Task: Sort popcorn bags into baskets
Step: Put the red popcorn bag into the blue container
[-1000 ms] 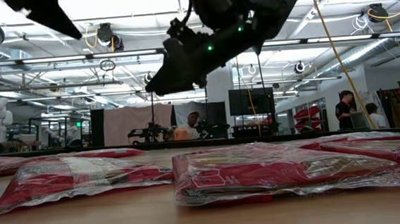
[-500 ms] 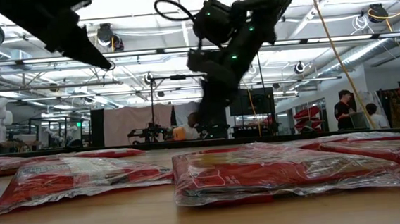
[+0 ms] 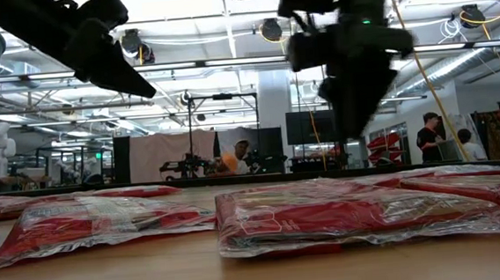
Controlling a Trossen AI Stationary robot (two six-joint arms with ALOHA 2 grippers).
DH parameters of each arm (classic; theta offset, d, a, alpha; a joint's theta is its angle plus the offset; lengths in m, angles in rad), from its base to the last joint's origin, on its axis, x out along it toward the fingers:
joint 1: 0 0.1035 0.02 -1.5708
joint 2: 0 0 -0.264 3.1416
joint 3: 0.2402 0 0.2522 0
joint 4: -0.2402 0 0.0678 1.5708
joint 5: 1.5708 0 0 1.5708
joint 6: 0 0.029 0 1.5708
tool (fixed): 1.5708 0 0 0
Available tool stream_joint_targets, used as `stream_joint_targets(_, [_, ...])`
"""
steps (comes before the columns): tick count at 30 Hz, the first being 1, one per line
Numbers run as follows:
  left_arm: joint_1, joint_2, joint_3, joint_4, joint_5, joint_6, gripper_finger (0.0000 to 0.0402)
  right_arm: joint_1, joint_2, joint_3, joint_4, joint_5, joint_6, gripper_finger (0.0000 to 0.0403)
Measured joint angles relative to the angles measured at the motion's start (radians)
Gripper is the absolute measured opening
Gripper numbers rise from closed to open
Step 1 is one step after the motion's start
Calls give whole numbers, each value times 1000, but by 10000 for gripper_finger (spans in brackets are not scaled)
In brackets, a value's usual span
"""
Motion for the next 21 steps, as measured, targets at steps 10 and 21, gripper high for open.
stream_joint_targets(10, [0, 0, -5, 28, 7, 38, 129, 228, -91, -186, -10, 209, -4, 238])
stream_joint_targets(21, [4, 0, -5, 52, 8, 83, 129, 282, -103, -386, 264, 339, -76, 229])
